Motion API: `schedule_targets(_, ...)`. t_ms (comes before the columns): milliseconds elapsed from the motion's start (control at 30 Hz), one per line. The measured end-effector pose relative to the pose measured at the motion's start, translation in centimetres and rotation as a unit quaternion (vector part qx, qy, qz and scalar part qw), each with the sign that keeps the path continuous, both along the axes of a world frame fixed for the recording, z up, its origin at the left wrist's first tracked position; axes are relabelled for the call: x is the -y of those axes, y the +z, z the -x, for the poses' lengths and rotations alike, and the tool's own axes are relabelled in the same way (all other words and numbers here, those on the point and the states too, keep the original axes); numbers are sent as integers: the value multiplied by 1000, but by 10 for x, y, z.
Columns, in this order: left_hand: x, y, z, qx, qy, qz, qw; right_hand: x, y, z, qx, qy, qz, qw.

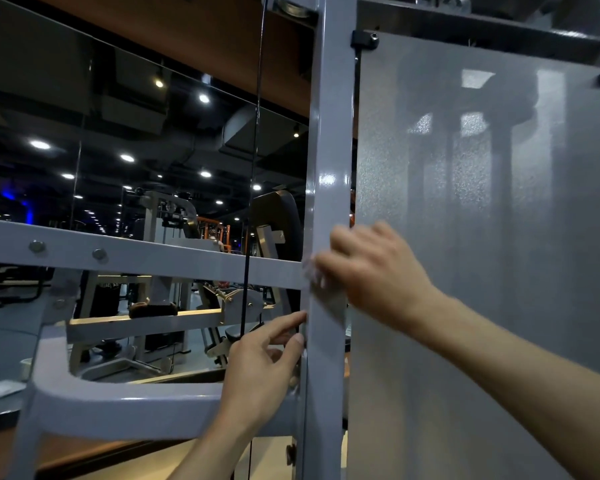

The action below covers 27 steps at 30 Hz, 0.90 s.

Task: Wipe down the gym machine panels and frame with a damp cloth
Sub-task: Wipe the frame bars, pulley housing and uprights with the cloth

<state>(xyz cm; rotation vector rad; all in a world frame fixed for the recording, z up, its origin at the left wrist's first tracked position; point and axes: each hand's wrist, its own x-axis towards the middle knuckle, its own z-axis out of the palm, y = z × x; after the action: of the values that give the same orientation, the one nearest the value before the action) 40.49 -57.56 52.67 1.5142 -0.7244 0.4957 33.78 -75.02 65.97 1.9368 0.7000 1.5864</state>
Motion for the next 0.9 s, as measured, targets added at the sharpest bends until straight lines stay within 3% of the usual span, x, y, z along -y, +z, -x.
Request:
schedule_targets(133,0,-1,0,-10,-1,0,1000,-9,30,-2,22,3,-81,996)
schedule_targets(300,-1,-2,2,1,-16,6,1000,-9,-61,2,-28,16,57,998)
schedule_targets(367,-1,-2,3,-2,-17,3,1000,-1,-63,2,-49,2,82,995)
schedule_targets(567,-4,-1,1,3,4,-16,1000,-1,-17,-3,-13,16,-78,997)
schedule_targets(733,-4,0,5,19,-6,-16,1000,5,-81,0,-53,25,-8,998)
schedule_targets(833,-3,-1,5,15,4,-17,1000,9,-69,3,-56,8,47,997)
schedule_targets(900,-3,-1,5,20,21,-26,999,7,-43,2,-41,16,21,999)
